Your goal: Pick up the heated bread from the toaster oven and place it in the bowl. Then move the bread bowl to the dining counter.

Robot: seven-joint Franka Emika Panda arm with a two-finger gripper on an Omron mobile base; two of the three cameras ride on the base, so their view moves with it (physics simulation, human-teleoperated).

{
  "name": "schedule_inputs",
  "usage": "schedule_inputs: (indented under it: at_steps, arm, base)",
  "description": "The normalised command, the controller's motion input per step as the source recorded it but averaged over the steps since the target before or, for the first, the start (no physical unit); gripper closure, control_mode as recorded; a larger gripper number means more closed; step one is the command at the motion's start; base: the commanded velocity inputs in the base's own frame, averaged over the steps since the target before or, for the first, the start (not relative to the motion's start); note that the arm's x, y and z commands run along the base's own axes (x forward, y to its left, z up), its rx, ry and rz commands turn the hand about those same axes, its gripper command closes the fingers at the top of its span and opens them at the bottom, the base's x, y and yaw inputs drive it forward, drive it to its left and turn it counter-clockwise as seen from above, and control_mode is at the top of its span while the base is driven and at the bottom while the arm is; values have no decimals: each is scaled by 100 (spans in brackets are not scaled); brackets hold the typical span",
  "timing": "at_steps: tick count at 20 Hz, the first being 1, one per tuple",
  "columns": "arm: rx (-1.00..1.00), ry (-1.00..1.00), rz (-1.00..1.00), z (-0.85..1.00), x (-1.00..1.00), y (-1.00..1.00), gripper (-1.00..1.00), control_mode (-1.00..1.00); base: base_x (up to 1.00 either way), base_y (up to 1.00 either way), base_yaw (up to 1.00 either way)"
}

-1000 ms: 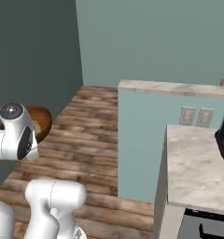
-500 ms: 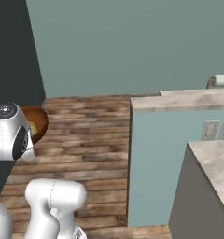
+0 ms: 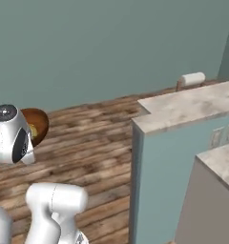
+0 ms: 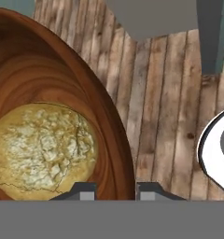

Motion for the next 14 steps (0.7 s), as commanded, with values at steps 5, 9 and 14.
schedule_inputs:
  at_steps: [5, 9, 14]
  arm:
    - [0, 0, 0, 0, 0, 0, 100, 100]
    - [0, 0, 0, 0, 0, 0, 100, 100]
    - [0, 0, 0, 0, 0, 0, 100, 100]
  base:
    - [100, 84, -60]
    - [100, 80, -63]
    - [94, 75, -65]
